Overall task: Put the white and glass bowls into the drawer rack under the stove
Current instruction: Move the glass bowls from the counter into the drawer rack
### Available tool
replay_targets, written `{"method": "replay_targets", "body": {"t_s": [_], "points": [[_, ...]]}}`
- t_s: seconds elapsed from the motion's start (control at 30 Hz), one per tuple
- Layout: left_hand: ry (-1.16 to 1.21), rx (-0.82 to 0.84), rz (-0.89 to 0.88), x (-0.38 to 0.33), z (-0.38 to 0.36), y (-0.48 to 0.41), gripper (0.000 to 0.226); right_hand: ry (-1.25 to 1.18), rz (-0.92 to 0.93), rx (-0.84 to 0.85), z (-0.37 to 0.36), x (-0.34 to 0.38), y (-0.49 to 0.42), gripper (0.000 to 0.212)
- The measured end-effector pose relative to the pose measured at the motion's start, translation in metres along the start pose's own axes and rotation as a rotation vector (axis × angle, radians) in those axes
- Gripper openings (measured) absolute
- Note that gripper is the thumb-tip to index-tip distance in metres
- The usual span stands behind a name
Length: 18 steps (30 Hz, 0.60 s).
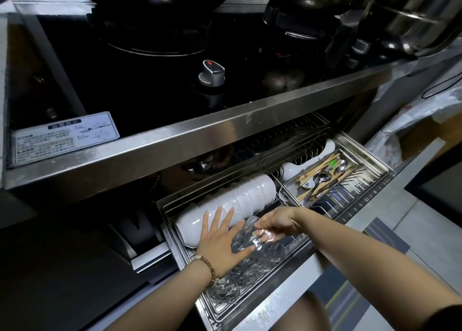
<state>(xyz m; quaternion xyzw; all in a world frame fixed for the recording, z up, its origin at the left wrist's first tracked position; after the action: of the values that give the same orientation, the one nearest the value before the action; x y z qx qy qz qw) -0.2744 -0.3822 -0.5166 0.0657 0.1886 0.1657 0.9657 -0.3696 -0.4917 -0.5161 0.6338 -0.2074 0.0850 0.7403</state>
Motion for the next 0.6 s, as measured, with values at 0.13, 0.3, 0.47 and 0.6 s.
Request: {"method": "replay_targets", "body": {"t_s": [0.13,0.3,0.47,0.6], "points": [[0.005,0.000,0.001,0.000,-0.001,0.000,0.089,-0.005,0.029,-0.024,0.003,0.001,0.002,0.026],[0.003,0.007,0.004,0.000,-0.002,-0.001,0.090,0.066,0.103,-0.094,0.009,0.006,0.005,0.014],[-0.010,0.054,-0.004,-0.001,0.001,-0.001,0.090,0.145,0.126,-0.156,0.011,0.011,0.021,0.011],[0.052,0.085,0.022,0.000,0.016,0.001,0.087,0.314,0.192,-0.320,0.023,0.022,0.048,0.029]]}}
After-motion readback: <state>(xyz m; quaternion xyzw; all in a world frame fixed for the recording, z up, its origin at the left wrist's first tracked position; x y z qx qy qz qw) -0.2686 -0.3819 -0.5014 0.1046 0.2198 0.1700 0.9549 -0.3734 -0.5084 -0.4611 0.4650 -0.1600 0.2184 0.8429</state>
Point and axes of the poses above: each hand's wrist, its own y-axis away from the middle knuckle, its own z-axis out of the back of the hand, x = y × z, the point moved 8 cm from there along -y, towards the middle knuckle, and after that the axes turned 2 degrees about z, right-handed, at the moved point
